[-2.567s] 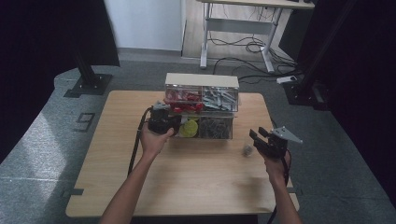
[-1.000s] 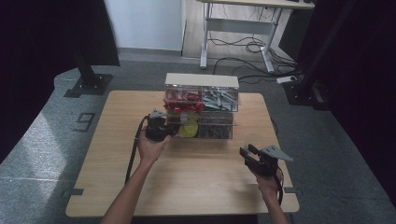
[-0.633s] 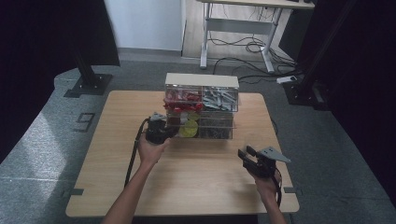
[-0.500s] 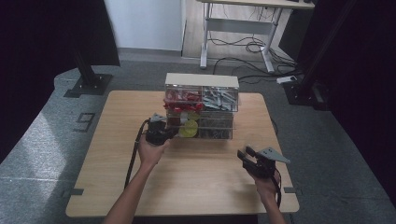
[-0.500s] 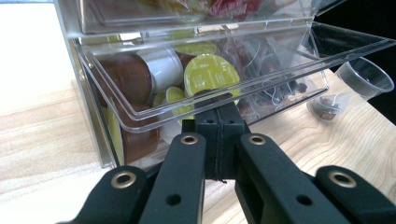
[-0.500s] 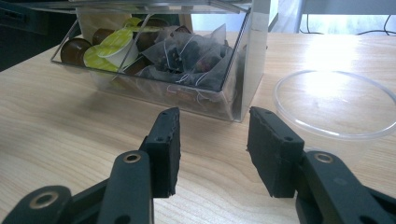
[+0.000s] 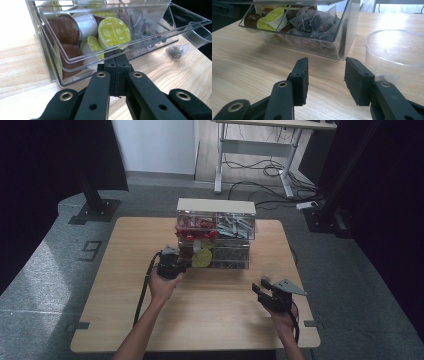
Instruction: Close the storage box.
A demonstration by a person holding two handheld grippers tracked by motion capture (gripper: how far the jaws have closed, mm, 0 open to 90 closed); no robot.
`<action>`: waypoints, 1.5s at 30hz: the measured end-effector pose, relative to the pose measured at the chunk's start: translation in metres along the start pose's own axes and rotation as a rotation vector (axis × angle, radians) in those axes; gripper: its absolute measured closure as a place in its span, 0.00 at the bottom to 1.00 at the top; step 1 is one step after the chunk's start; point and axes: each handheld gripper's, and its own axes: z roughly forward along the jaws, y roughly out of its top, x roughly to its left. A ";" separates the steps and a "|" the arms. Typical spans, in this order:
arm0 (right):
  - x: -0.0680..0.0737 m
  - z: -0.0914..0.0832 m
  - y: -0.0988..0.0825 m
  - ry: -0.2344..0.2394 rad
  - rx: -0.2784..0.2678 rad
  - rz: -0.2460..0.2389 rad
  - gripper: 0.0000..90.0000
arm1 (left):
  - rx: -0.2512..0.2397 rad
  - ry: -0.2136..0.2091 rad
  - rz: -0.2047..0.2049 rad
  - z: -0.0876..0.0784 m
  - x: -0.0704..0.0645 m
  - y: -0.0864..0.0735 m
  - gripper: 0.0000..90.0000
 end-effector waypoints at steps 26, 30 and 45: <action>0.002 0.004 -0.005 0.001 0.021 -0.011 0.60 | 0.057 -0.003 -0.022 0.021 0.005 -0.022 1.00; 0.003 0.004 -0.006 0.005 0.022 -0.014 0.60 | 0.062 -0.002 -0.025 0.022 0.006 -0.024 1.00; 0.005 0.006 -0.007 0.017 0.031 -0.018 0.59 | 0.047 -0.006 0.032 0.016 -0.002 -0.030 0.98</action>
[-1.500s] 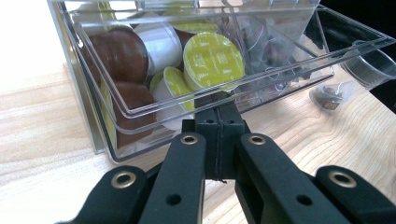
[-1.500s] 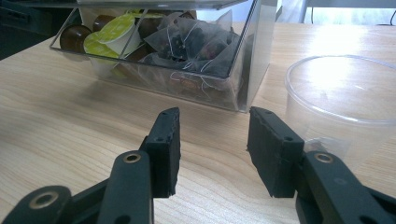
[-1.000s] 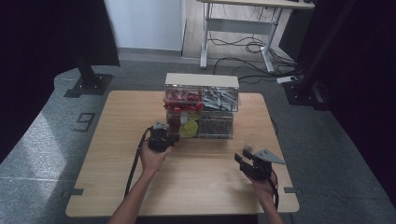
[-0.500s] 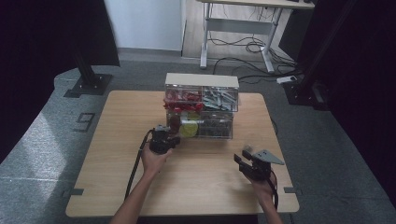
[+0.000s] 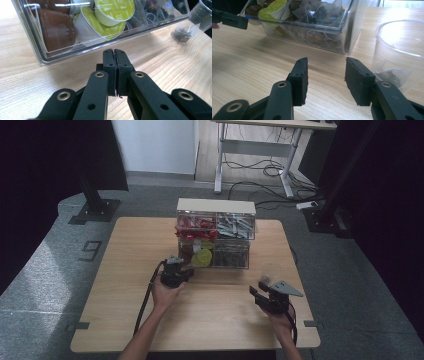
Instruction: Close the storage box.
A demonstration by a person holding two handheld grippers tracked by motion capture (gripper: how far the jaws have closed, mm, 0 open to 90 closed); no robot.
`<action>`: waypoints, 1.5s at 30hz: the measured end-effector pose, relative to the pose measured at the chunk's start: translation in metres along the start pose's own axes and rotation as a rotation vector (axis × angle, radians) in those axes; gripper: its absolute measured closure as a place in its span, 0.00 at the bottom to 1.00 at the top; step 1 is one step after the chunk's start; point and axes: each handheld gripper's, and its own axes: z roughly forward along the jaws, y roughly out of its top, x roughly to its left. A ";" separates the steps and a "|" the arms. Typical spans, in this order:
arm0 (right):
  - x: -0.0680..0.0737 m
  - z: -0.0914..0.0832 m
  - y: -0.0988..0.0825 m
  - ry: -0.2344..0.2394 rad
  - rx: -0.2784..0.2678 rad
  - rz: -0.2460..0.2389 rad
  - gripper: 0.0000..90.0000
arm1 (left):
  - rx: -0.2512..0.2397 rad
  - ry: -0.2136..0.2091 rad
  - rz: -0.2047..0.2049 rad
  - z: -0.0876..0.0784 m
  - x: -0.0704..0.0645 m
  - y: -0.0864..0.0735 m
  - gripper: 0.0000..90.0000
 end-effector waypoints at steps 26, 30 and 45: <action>0.001 -0.009 -0.010 0.025 0.014 -0.022 0.51 | -0.042 0.043 0.103 -0.040 -0.012 -0.058 0.57; 0.000 -0.013 -0.013 0.027 0.014 -0.024 0.50 | -0.041 0.055 0.115 -0.047 -0.016 -0.073 0.54; 0.002 -0.032 -0.034 0.016 0.026 -0.016 0.49 | -0.025 0.114 0.095 -0.067 0.001 -0.106 0.52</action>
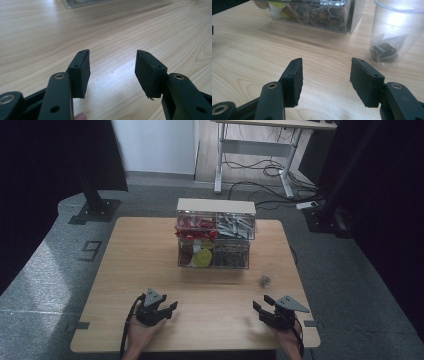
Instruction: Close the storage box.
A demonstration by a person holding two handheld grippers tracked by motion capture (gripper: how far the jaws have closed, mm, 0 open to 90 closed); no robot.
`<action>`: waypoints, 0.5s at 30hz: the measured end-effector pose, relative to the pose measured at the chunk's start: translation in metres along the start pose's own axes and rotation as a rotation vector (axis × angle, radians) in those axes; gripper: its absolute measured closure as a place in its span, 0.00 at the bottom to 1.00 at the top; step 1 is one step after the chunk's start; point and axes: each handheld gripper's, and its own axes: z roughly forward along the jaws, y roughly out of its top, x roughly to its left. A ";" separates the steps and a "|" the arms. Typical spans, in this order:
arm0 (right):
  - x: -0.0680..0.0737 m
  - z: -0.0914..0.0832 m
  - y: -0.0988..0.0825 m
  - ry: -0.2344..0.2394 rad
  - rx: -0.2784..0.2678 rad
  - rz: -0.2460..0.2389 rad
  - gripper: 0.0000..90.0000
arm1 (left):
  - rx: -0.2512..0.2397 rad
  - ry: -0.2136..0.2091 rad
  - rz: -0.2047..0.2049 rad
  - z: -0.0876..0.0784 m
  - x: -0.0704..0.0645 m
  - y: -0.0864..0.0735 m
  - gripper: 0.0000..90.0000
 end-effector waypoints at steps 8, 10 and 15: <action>0.000 -0.004 -0.013 -0.017 0.029 0.003 0.48 | 0.004 0.033 0.013 -0.004 0.006 -0.003 0.51; 0.001 -0.003 -0.014 -0.013 0.032 0.000 0.48 | 0.007 0.034 0.013 -0.004 0.006 -0.003 0.51; 0.003 -0.001 -0.015 -0.006 0.042 -0.018 0.47 | 0.013 0.040 0.016 -0.002 0.005 -0.003 0.51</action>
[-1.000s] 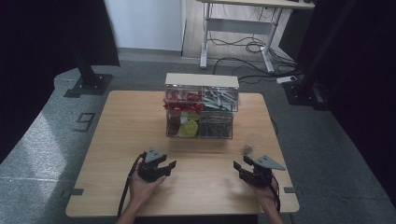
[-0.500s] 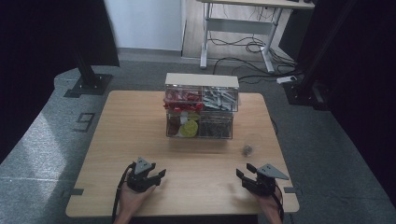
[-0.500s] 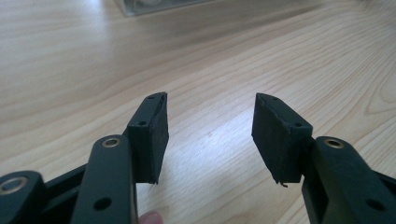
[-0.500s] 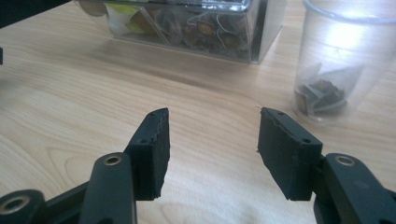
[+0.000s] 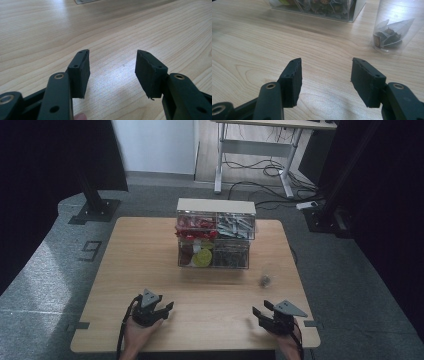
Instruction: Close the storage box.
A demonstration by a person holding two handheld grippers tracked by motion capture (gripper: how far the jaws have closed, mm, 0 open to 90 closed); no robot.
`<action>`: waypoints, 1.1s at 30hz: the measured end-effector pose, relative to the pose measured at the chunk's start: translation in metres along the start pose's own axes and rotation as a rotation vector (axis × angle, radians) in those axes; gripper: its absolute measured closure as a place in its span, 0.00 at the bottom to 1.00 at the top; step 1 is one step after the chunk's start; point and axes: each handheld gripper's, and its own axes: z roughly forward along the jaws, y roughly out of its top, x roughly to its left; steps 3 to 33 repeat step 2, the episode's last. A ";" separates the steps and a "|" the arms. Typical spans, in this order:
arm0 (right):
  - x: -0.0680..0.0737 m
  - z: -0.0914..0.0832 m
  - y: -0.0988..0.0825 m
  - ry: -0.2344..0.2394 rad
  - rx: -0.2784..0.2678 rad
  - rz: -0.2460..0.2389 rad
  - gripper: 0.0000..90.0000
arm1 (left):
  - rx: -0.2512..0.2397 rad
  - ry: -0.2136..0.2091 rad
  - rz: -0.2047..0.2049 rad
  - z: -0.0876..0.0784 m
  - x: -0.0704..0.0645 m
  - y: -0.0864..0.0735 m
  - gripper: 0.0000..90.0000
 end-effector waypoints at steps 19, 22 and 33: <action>0.000 0.000 0.000 0.000 0.000 -0.003 0.47 | -0.004 0.006 0.009 0.001 -0.001 0.000 0.50; 0.000 0.000 0.000 0.000 0.000 -0.003 0.47 | -0.004 0.006 0.009 0.001 -0.001 0.000 0.50; 0.000 0.000 0.000 0.000 0.000 -0.003 0.47 | -0.004 0.006 0.009 0.001 -0.001 0.000 0.50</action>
